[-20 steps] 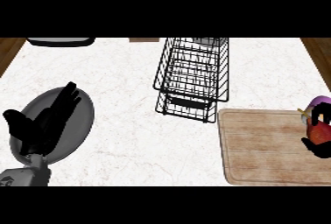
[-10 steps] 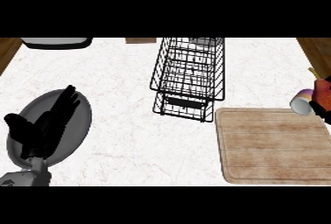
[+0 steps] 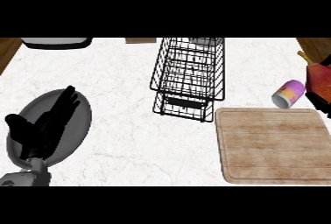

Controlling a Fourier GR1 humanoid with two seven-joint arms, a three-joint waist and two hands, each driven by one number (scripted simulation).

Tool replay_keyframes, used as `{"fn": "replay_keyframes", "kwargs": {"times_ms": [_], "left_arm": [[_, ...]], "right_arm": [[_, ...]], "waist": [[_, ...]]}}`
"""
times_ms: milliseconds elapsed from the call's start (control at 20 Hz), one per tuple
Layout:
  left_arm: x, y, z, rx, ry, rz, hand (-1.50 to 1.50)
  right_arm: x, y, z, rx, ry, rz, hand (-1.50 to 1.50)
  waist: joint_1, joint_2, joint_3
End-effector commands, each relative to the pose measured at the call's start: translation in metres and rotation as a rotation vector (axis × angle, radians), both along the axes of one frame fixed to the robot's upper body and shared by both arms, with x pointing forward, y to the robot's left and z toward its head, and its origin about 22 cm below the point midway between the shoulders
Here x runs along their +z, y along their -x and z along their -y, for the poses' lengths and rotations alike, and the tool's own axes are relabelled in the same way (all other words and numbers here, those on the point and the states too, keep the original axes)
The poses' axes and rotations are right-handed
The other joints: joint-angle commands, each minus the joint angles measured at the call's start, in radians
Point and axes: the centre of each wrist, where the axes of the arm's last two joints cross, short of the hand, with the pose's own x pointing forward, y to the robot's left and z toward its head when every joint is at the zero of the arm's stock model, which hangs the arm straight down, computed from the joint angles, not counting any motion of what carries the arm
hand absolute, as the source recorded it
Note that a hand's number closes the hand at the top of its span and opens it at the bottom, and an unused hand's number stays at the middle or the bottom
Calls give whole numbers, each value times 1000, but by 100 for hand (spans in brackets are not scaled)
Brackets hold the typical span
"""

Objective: Pick the pear from the cutting board and place it in the tiered basket

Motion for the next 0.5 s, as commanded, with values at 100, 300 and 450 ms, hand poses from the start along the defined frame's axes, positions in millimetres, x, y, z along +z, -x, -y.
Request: {"fn": "replay_keyframes", "kwargs": {"times_ms": [100, 300, 450], "left_arm": [[9, 3, -4, -15, 10, 7, 0], [16, -1, -15, 16, -17, -2, 0], [4, -3, 1, -1, 21, 3, 0]], "right_arm": [[50, -12, -76, 46, 6, 2, 150], [52, 0, -125, 49, -18, -17, 150], [28, -14, -140, 34, -25, -43, 150]], "waist": [[14, 1, 0], [8, 0, 0], [7, 3, 1]]}}
